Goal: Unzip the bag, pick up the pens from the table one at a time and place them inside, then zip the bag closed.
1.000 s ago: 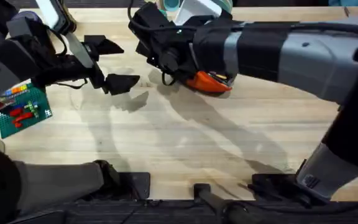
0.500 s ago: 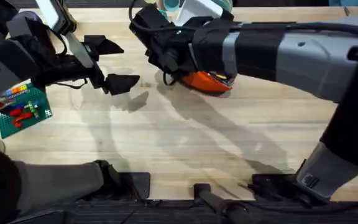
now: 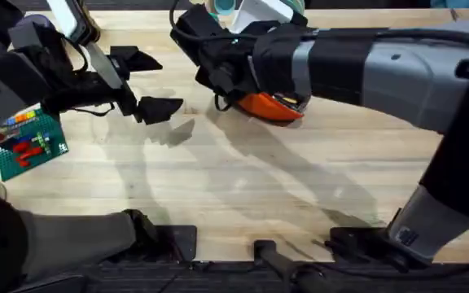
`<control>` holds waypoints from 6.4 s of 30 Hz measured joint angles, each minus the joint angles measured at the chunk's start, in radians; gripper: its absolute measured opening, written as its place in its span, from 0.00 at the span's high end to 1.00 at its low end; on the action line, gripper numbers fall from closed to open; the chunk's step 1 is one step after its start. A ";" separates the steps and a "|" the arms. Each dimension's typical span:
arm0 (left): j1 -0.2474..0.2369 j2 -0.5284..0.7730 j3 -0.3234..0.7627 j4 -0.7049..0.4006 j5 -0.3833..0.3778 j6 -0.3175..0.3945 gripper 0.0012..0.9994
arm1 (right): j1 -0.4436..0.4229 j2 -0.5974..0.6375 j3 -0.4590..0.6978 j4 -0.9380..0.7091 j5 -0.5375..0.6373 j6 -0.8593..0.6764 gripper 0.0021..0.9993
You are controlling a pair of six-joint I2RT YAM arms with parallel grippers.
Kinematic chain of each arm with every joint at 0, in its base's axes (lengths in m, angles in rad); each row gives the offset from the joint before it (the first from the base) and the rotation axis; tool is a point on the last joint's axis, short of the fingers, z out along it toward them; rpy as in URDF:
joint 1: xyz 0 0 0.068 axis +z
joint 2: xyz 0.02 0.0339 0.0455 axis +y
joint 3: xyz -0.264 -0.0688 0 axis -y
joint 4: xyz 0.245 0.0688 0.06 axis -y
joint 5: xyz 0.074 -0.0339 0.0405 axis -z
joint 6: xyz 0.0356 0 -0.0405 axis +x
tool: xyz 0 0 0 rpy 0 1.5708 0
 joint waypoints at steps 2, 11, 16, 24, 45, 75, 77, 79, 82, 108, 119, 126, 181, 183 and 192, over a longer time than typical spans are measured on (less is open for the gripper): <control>0.000 0.000 0.000 0.000 0.000 0.000 0.01 | 0.000 0.000 0.000 -0.001 0.000 -0.001 0.97; 0.000 0.000 0.000 0.000 0.000 0.000 0.01 | -0.001 0.000 0.000 -0.001 0.000 -0.001 0.97; 0.000 0.000 0.000 0.000 0.000 0.000 0.01 | -0.001 0.000 0.000 -0.001 0.000 -0.001 0.97; 0.000 0.000 0.000 0.000 0.000 0.000 0.01 | -0.001 -0.010 0.000 -0.002 0.000 -0.004 0.97; 0.000 0.000 0.000 0.000 0.011 0.000 0.01 | -0.008 -0.117 0.000 -0.013 0.000 -0.080 0.97; -0.117 0.182 0.000 0.195 0.208 -0.023 0.01 | -0.008 -0.117 0.000 -0.012 -0.008 -0.107 0.97; -0.143 0.202 0.000 0.242 0.214 -0.049 0.01 | -0.008 -0.117 0.000 -0.012 -0.008 -0.109 0.97; -0.171 0.219 0.000 0.290 0.219 -0.082 0.01 | -0.008 -0.117 0.000 -0.012 -0.008 -0.109 0.97; -0.217 0.237 0.000 0.375 0.224 -0.144 0.01 | -0.008 -0.117 0.000 -0.012 -0.008 -0.109 0.97; -0.424 0.327 0.000 0.625 0.086 -0.437 0.18 | -0.008 -0.117 0.000 -0.011 -0.008 -0.116 0.97; -0.423 0.327 0.000 0.642 0.056 -0.438 0.92 | -0.008 -0.117 0.000 -0.015 -0.010 -0.121 0.97; -0.422 0.327 0.000 0.648 0.054 -0.439 0.96 | -0.008 -0.117 0.000 -0.016 -0.012 -0.140 0.97; -0.426 0.327 0.000 0.652 0.051 -0.439 0.96 | -0.178 -0.200 0.001 -0.340 -0.058 -0.147 0.97; -0.426 0.327 0.000 0.652 0.052 -0.439 0.96 | -0.185 -0.200 0.001 -0.353 -0.061 -0.147 0.97; -0.426 0.327 0.000 0.652 0.052 -0.439 0.96 | -0.225 -0.220 0.001 -0.421 -0.075 -0.147 0.97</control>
